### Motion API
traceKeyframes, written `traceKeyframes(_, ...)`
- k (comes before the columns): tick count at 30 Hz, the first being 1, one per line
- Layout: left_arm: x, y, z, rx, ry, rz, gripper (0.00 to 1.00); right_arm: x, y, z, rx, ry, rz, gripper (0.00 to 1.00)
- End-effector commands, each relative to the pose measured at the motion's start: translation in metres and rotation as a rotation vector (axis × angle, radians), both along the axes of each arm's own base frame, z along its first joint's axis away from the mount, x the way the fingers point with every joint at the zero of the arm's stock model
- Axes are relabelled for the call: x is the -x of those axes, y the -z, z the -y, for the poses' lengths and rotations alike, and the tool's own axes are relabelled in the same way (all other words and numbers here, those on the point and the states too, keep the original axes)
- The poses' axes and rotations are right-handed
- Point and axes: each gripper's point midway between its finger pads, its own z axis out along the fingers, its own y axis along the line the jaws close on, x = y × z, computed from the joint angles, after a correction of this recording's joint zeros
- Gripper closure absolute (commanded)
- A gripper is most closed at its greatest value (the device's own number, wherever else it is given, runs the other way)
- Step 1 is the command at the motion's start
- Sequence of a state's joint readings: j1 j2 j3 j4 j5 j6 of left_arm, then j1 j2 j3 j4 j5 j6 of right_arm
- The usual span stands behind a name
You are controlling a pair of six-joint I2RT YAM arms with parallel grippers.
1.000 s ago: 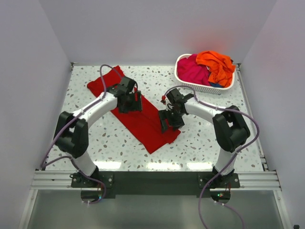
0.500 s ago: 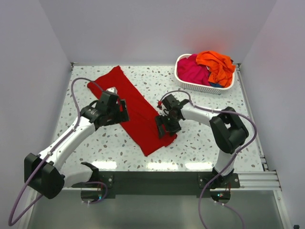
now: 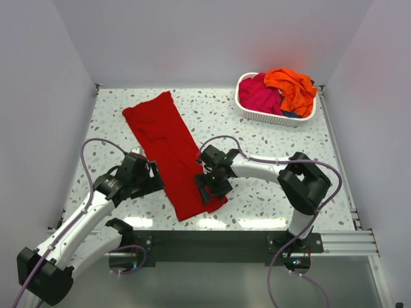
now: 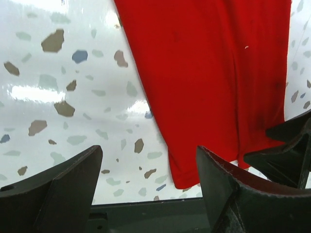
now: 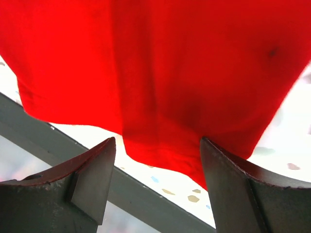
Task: Fold and stack the t-shirts
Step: Fold the tshirt
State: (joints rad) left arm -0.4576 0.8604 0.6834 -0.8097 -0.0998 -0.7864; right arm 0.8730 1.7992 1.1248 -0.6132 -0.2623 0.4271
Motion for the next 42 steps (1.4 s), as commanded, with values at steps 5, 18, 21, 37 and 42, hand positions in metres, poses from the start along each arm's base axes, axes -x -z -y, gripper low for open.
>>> traceKeyframes(5,0.023,0.014,0.007,0.128,-0.047,-0.03,0.18,0.011,-0.032,-0.005,0.007,-0.012,0.033,0.26)
traceKeyframes(18,0.018,0.032,0.065,0.105,0.042,-0.102,0.2,-0.012,-0.064,0.043,0.068,0.094,0.11,0.24)
traceKeyframes(21,0.031,0.04,0.072,0.098,0.043,-0.134,0.2,-0.019,-0.056,0.058,0.053,0.151,0.07,0.24)
traceKeyframes(37,0.081,0.073,0.117,0.088,0.1,-0.231,0.29,-0.004,-0.028,0.058,-0.031,0.147,-0.053,0.36)
traceKeyframes(42,0.091,0.076,0.112,0.064,0.08,-0.249,0.32,0.002,-0.018,0.052,-0.067,0.157,-0.093,0.39)
